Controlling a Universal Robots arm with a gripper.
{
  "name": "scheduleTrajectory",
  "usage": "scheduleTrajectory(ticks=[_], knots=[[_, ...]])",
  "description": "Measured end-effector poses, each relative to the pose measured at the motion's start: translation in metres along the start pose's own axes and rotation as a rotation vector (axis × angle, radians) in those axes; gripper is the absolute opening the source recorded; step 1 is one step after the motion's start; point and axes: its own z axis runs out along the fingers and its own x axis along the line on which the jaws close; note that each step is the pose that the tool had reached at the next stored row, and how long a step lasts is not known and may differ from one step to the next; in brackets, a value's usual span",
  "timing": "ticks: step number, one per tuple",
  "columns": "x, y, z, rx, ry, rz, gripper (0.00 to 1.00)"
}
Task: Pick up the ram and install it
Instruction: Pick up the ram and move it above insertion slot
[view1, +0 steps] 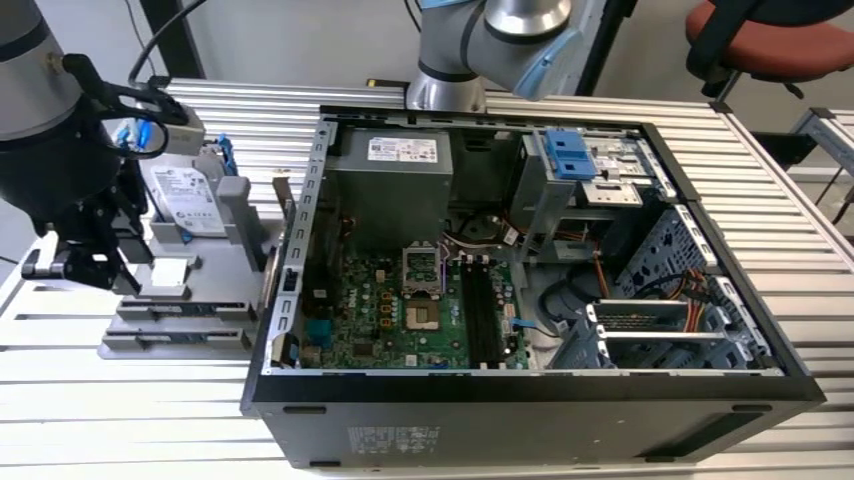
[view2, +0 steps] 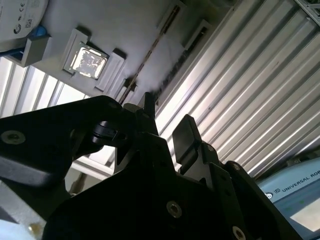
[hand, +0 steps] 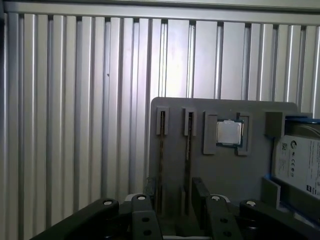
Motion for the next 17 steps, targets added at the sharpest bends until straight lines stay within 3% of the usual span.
scheduleTrajectory(ticks=[17], knots=[[0.0002, -0.0003, 0.0180, 0.0000, 0.0000, 0.003, 1.00]])
